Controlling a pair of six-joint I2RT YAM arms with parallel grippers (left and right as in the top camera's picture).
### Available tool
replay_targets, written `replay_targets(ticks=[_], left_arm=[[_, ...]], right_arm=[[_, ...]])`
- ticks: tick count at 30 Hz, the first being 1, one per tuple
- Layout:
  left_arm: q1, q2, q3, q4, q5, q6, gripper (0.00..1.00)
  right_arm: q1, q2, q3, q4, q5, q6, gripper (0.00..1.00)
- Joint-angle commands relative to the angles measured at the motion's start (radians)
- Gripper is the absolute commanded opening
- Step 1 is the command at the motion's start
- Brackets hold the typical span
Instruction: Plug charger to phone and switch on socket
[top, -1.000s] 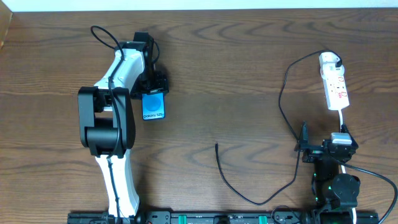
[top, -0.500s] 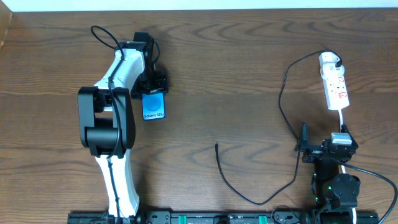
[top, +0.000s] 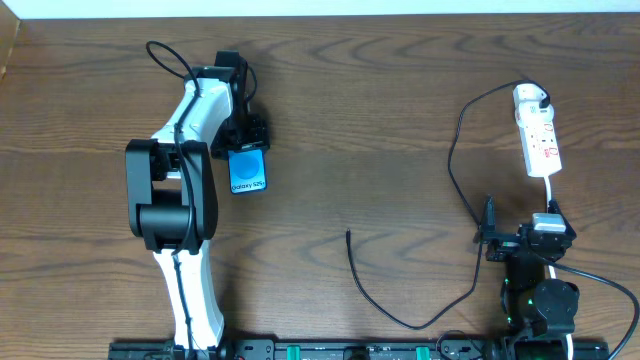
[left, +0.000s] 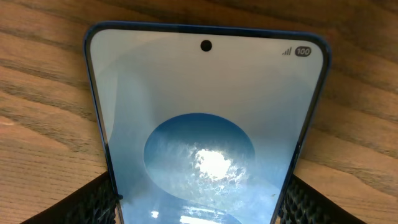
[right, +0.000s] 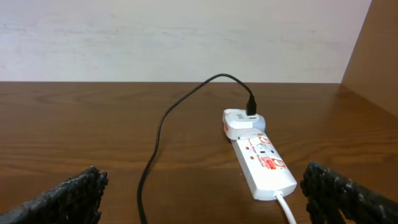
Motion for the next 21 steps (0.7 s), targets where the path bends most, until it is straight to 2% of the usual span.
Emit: replay_targets(ticks=[1, 6, 13, 21], left_arm=[[0.005, 0.018, -0.034, -0.004, -0.016, -0.01, 0.53], [0.005, 0.018, -0.034, -0.004, -0.016, -0.01, 0.42], [0.005, 0.017, -0.032, -0.022, -0.016, -0.01, 0.19], [0.005, -0.006, -0.032, -0.026, -0.016, -0.01, 0.19]], right_arm=[[0.013, -0.006, -0.001, -0.003, 0.008, 0.014, 0.99], [0.013, -0.006, -0.001, -0.003, 0.008, 0.014, 0.99], [0.013, -0.006, -0.001, -0.003, 0.008, 0.014, 0.99], [0.013, -0.006, -0.001, -0.003, 0.008, 0.014, 0.99]])
